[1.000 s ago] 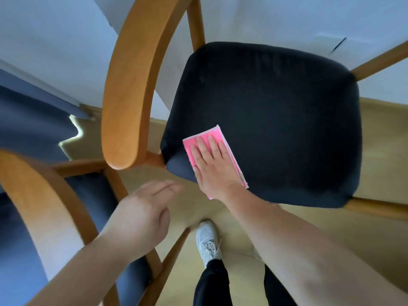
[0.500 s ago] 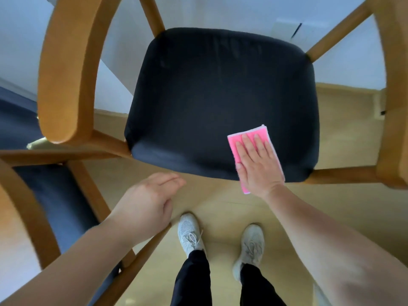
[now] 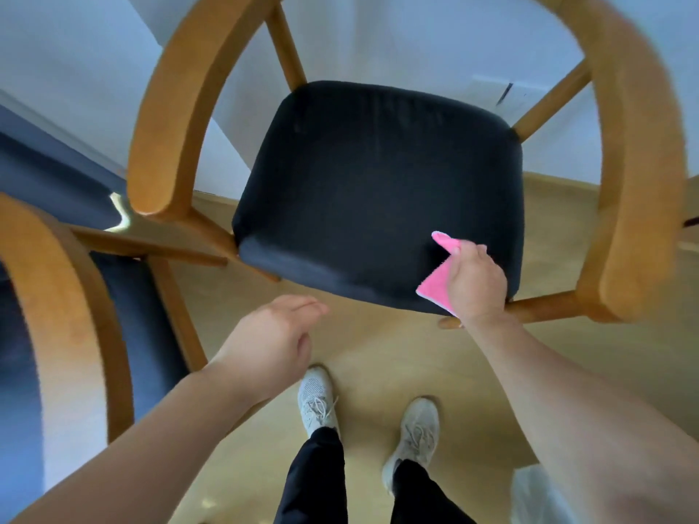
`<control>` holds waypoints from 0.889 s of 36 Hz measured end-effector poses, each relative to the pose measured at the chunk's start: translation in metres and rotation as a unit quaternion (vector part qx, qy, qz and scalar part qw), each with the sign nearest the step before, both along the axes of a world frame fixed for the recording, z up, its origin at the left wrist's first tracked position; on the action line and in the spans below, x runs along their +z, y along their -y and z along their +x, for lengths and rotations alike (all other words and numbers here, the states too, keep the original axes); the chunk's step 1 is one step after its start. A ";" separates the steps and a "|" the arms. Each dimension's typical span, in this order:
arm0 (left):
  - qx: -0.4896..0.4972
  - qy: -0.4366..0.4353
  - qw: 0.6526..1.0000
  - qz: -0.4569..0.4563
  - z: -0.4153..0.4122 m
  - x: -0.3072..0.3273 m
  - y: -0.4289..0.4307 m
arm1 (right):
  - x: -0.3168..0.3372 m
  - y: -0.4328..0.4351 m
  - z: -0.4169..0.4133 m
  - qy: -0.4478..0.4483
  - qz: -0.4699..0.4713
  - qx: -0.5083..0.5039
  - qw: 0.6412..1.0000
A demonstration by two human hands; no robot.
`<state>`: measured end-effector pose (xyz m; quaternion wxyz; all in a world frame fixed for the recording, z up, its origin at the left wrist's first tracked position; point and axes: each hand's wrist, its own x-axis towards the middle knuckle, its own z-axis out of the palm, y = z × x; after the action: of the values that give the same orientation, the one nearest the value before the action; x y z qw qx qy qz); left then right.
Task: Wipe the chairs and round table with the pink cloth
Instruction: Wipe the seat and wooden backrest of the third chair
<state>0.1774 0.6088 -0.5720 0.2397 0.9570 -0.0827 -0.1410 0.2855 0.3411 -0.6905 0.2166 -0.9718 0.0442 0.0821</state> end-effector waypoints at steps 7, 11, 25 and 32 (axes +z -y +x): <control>0.060 0.026 0.997 -0.035 -0.012 0.082 0.014 | 0.133 -0.046 -0.011 0.009 0.154 0.017 0.988; 0.103 0.061 0.991 -0.054 -0.018 0.147 0.021 | 0.220 -0.060 -0.023 -0.022 0.235 0.070 0.969; 0.203 0.162 0.963 -0.075 -0.047 0.280 0.037 | 0.383 -0.058 -0.075 -0.076 0.317 0.216 0.920; 0.228 0.082 0.960 -0.141 -0.053 0.277 0.035 | 0.399 -0.070 -0.076 -0.112 0.325 0.297 0.891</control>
<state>0.1249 0.5742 -0.2951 0.3902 0.9153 0.0998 0.0092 0.2096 0.4113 -0.2917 0.4798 -0.7992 -0.2512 0.2607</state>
